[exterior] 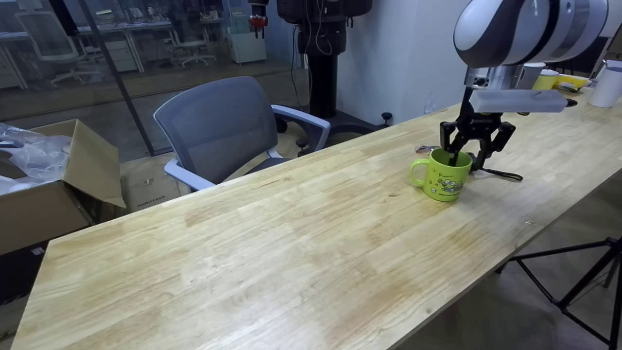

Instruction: Move the mug to the right

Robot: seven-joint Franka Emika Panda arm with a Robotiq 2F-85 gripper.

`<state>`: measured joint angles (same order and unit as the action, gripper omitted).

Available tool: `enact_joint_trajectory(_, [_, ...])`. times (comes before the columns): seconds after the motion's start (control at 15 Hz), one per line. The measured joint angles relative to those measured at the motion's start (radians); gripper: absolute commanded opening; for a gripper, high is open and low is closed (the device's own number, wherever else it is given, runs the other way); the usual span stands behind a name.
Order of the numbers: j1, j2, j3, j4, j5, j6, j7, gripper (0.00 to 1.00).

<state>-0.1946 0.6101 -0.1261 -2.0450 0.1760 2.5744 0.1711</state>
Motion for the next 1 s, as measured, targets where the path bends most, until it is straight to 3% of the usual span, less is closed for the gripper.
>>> enact_joint_trajectory(0.2, [0.007,-0.005,-0.001,0.005,-0.002,-0.004,0.000,1.00])
enact_joint_trajectory(1.0, [0.115,-0.154,-0.004,0.069,-0.057,-0.167,0.019,1.00])
